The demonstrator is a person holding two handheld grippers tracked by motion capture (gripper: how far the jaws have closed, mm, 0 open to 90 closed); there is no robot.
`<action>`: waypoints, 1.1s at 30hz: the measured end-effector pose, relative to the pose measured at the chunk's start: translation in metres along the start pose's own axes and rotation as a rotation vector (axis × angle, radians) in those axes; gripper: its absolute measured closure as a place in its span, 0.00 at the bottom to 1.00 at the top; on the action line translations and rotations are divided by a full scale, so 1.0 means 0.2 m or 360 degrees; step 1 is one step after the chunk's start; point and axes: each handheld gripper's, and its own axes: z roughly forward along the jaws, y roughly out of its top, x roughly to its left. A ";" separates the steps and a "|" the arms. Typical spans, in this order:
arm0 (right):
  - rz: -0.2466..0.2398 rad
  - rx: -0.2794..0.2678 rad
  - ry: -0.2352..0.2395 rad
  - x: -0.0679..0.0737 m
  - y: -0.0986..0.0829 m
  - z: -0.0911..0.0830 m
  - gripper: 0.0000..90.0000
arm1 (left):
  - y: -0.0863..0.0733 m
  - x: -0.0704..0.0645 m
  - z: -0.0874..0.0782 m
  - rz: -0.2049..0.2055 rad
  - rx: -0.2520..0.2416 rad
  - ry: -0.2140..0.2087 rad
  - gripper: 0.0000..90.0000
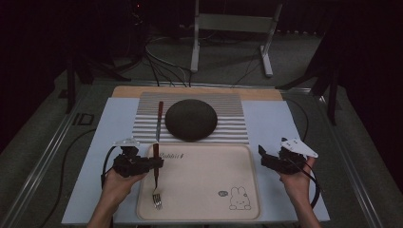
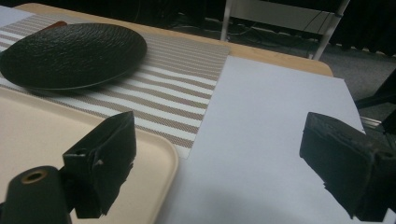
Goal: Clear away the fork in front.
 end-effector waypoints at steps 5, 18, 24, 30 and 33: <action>-0.0004 0.0011 0.0004 0.00 -0.01 0.00 0.12 | -0.04 0.04 0.06 -0.0035 0.0049 0.0029 0.83; -0.0011 0.0019 0.0015 0.01 -0.02 0.00 0.12 | -0.12 0.09 0.07 -0.0071 0.0128 0.0135 0.79; -0.0011 0.0007 0.0015 0.01 -0.02 0.00 0.12 | -0.13 0.11 0.06 -0.0051 0.0163 0.0241 0.77; -0.0002 0.0010 0.0016 0.01 -0.03 -0.01 0.12 | -0.13 0.11 0.06 -0.0017 0.0197 0.0409 0.70; -0.0006 0.0012 0.0020 0.01 -0.03 -0.01 0.12 | -0.12 0.10 0.05 -0.0008 0.0159 0.0488 0.61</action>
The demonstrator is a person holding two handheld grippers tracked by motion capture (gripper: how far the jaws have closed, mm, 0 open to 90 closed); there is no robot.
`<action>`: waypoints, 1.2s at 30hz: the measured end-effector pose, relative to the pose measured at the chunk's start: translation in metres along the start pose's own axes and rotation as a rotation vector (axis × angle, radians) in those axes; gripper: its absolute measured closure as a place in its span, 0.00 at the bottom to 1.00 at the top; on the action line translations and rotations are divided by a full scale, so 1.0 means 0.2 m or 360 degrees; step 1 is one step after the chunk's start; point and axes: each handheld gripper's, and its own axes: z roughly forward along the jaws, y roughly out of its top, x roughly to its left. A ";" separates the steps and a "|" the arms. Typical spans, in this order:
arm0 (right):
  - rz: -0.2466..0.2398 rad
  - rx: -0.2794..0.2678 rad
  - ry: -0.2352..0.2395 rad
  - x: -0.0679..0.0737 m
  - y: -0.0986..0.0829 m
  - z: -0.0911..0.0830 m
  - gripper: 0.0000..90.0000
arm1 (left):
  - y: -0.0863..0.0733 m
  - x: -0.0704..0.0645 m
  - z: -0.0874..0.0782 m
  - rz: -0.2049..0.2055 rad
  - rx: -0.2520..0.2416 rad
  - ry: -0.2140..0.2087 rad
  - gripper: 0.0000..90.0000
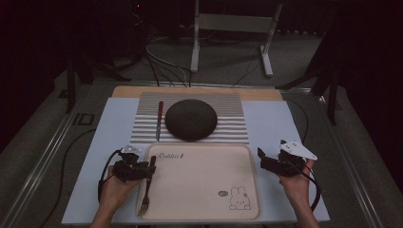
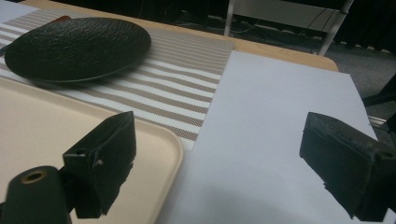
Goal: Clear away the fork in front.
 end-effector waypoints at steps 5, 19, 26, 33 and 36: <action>-0.0006 0.0001 0.0011 0.01 -0.01 -0.01 0.12 | 0.02 0.01 -0.06 -0.0026 -0.0172 0.0021 0.43; 0.0054 -0.0055 0.0042 -0.01 -0.04 -0.07 0.12 | 0.12 0.02 -0.35 0.0043 -0.0797 0.0101 0.01; 0.0072 -0.0096 0.0045 -0.01 -0.08 -0.11 0.12 | 0.13 0.03 -0.41 0.0090 -0.0940 0.0194 0.00; 0.0076 -0.0128 0.0043 -0.02 -0.10 -0.14 0.12 | 0.10 0.07 -0.43 0.0109 -0.0990 0.0245 0.00; 0.0070 -0.0143 0.0035 -0.02 -0.11 -0.15 0.12 | 0.08 0.09 -0.43 0.0090 -0.1009 0.0261 0.00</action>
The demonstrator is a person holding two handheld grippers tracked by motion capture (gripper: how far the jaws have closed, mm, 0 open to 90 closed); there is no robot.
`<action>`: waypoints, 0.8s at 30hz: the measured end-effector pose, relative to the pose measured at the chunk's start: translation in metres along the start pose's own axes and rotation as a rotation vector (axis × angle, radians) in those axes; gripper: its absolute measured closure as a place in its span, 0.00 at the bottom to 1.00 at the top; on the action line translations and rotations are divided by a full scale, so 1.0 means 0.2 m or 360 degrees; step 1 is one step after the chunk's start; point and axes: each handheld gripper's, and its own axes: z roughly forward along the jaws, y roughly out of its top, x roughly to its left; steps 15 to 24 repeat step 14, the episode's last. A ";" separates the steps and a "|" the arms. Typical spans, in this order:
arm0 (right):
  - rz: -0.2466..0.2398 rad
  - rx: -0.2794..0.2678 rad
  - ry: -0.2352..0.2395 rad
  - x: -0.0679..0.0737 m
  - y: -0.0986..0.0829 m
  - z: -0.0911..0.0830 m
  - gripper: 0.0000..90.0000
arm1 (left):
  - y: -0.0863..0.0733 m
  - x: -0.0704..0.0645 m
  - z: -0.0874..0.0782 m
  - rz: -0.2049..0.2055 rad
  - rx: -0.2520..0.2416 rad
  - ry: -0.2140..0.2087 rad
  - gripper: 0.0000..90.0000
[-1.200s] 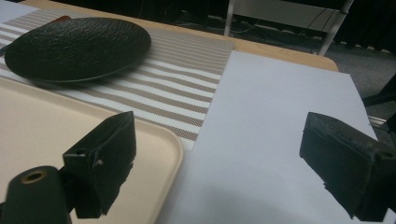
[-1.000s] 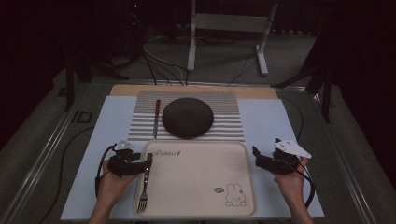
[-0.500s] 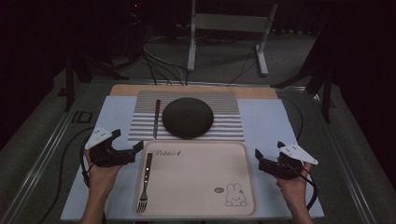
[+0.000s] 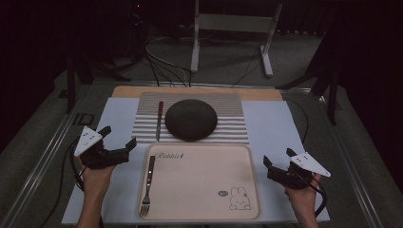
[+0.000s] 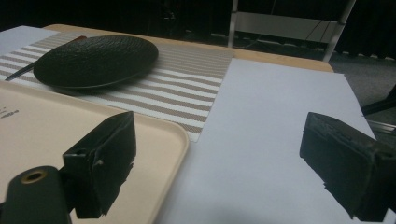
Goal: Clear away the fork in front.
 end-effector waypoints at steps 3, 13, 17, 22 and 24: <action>-0.0008 -0.0012 -0.0018 0.00 -0.01 -0.01 0.12 | -0.02 0.01 -0.01 0.0010 0.0006 0.0022 0.00; -0.0011 -0.0034 -0.0047 -0.01 -0.05 -0.03 0.12 | -0.05 0.07 -0.02 -0.0028 0.0006 0.0076 0.00; -0.0018 -0.0034 -0.0053 0.00 -0.05 -0.03 0.12 | -0.06 0.07 -0.02 -0.0026 0.0008 0.0081 0.00; -0.0018 -0.0034 -0.0053 0.00 -0.05 -0.03 0.12 | -0.06 0.07 -0.02 -0.0026 0.0008 0.0081 0.00; -0.0018 -0.0034 -0.0053 0.00 -0.05 -0.03 0.12 | -0.06 0.07 -0.02 -0.0026 0.0008 0.0081 0.00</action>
